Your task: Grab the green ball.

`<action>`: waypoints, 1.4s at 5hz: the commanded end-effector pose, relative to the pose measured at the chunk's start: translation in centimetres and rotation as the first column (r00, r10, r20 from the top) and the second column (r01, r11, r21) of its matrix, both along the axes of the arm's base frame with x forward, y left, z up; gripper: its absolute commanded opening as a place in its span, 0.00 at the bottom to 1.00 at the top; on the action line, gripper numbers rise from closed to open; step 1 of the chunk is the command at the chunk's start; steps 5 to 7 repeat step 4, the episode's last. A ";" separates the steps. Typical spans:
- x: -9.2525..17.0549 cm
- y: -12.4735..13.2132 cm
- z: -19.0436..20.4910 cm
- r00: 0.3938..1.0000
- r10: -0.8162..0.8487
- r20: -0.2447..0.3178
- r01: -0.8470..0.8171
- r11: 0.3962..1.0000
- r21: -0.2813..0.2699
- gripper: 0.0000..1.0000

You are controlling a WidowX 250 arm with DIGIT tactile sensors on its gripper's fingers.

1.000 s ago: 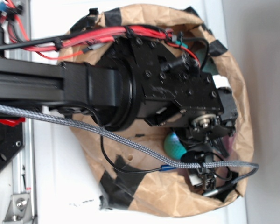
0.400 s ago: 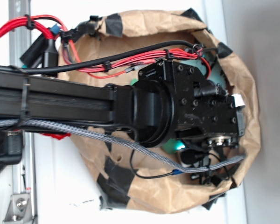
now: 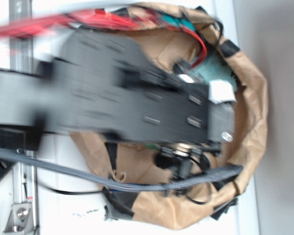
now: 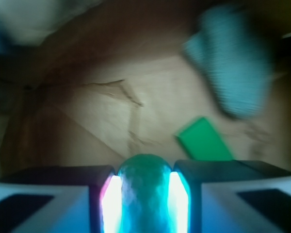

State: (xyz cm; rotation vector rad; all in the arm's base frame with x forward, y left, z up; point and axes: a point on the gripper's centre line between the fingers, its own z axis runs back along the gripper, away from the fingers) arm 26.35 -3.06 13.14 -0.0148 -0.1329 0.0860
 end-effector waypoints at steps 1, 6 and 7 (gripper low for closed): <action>-1.6 2.1 8.5 0.988 0.016 0.152 -0.031 0.995 0.097 0.00; 0.3 1.6 6.6 0.999 -0.031 0.013 0.028 0.988 0.154 0.00; 0.3 1.6 6.6 0.999 -0.031 0.013 0.028 0.988 0.154 0.00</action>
